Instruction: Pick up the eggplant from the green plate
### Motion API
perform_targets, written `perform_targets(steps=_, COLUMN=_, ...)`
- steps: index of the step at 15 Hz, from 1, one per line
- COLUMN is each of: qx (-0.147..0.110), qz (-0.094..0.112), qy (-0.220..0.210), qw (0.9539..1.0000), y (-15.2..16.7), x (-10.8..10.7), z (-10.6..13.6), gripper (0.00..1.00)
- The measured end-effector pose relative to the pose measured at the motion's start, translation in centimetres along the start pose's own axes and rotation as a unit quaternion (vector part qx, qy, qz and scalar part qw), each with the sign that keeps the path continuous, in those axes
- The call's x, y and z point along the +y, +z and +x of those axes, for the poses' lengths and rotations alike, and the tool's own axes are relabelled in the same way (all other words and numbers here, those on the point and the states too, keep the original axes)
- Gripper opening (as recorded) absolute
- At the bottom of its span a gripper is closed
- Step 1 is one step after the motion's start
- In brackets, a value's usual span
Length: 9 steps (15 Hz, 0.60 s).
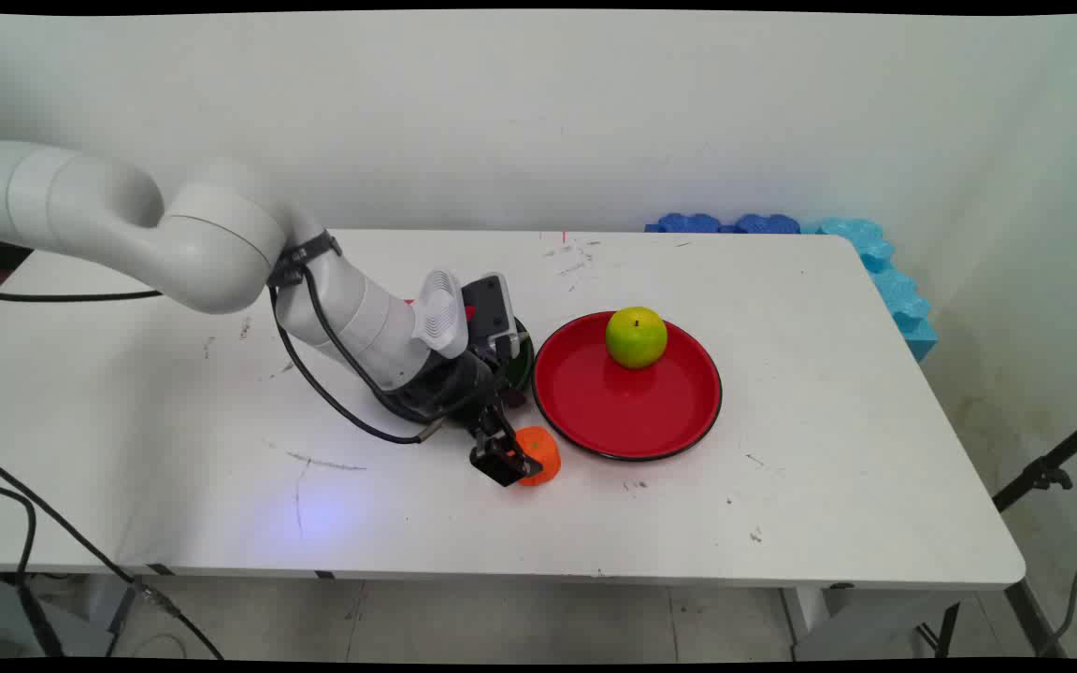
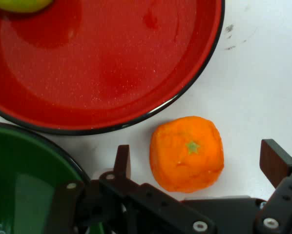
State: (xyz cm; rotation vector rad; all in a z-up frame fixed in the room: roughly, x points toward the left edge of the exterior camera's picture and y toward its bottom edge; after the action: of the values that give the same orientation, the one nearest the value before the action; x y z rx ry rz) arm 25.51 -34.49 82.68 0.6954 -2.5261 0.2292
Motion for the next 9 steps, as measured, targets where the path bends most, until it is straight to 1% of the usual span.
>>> perform_targets(steps=2, qx=0.005, qz=0.0, qy=0.002, qw=1.0, y=-0.6, x=-0.1, z=0.2, gripper=1.0)
perform_targets(steps=5, qx=0.013, qz=-0.002, qy=0.006, qw=0.9999, y=-2.7, x=-0.5, z=0.9, gripper=1.0)
perform_targets(steps=8, qx=0.015, qz=-0.004, qy=0.022, qw=0.9996, y=-6.4, x=-1.7, z=1.7, gripper=1.0)
perform_targets(steps=9, qx=0.015, qz=-0.003, qy=0.026, qw=0.9995, y=-8.0, x=-2.5, z=1.9, gripper=1.0)
